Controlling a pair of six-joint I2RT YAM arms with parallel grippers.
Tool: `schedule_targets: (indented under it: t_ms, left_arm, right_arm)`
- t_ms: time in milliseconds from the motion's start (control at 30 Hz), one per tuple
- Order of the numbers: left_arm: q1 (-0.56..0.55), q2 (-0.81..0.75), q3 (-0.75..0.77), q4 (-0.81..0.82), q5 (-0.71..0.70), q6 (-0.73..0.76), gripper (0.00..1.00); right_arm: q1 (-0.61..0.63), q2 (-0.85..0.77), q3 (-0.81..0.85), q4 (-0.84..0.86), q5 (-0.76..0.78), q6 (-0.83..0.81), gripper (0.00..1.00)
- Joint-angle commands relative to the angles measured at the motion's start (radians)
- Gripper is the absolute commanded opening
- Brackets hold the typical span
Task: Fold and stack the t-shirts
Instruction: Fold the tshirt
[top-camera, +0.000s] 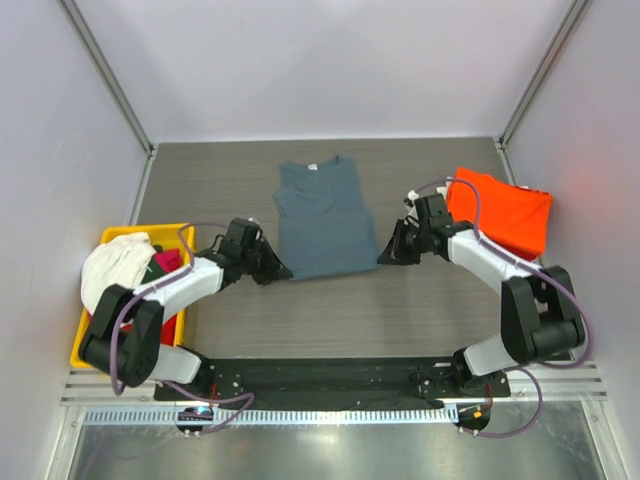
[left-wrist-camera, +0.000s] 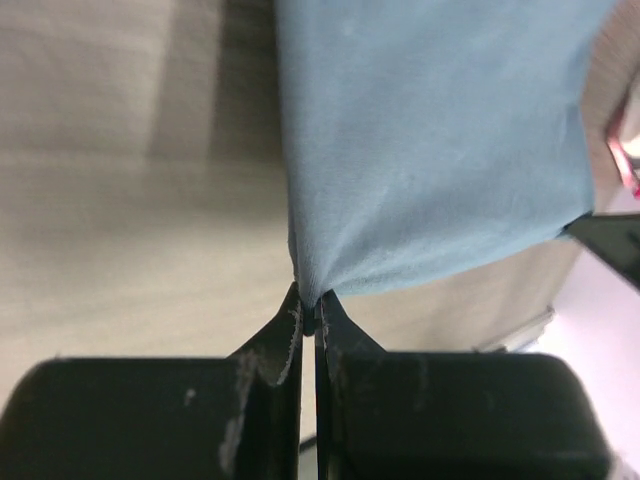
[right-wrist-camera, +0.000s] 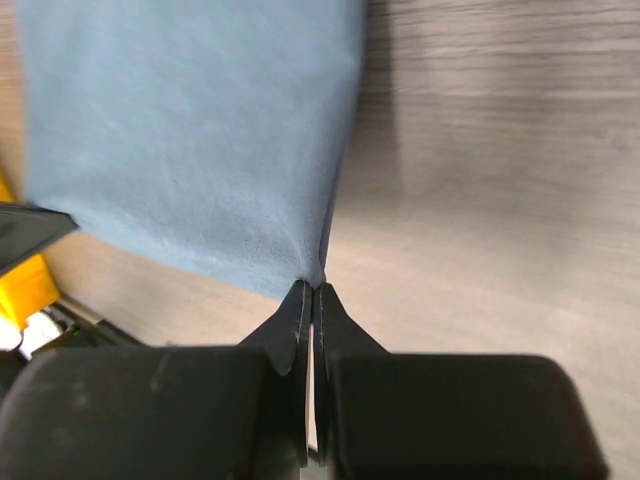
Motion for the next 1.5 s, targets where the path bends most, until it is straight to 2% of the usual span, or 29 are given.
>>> schedule_targets:
  t_ms: [0, 167, 300, 367, 567, 933, 1267, 1467]
  left_arm:
    - [-0.018, -0.101, -0.060, -0.091, 0.042, 0.018, 0.00]
    - [-0.096, -0.269, -0.121, -0.163, 0.023, -0.033, 0.00]
    - [-0.218, -0.452, -0.174, -0.195, 0.001, -0.129, 0.00]
    - [-0.261, -0.492, -0.198, -0.213, -0.006, -0.175, 0.00]
    - [-0.297, -0.615, -0.198, -0.275, -0.031, -0.232, 0.00]
    - [-0.266, -0.503, -0.057, -0.244, -0.013, -0.206, 0.00]
    - [-0.076, -0.411, 0.039, -0.241, 0.088, -0.122, 0.00]
    - [-0.001, -0.314, 0.130, -0.253, 0.101, -0.054, 0.00]
  right_arm:
    - [0.000, -0.145, -0.026, -0.089, -0.001, -0.019, 0.01]
    - [-0.001, -0.308, -0.102, -0.199, -0.007, -0.021, 0.01]
    - [0.000, -0.441, -0.119, -0.293, 0.018, -0.017, 0.01]
    - [0.000, -0.504, -0.126, -0.347, 0.034, -0.011, 0.01]
    - [0.000, -0.587, -0.090, -0.411, 0.070, 0.019, 0.01]
    - [-0.001, -0.414, 0.138, -0.411, 0.153, -0.017, 0.01]
    - [-0.001, -0.219, 0.302, -0.367, 0.197, -0.044, 0.01]
    - [-0.001, -0.064, 0.428, -0.332, 0.200, -0.045, 0.01]
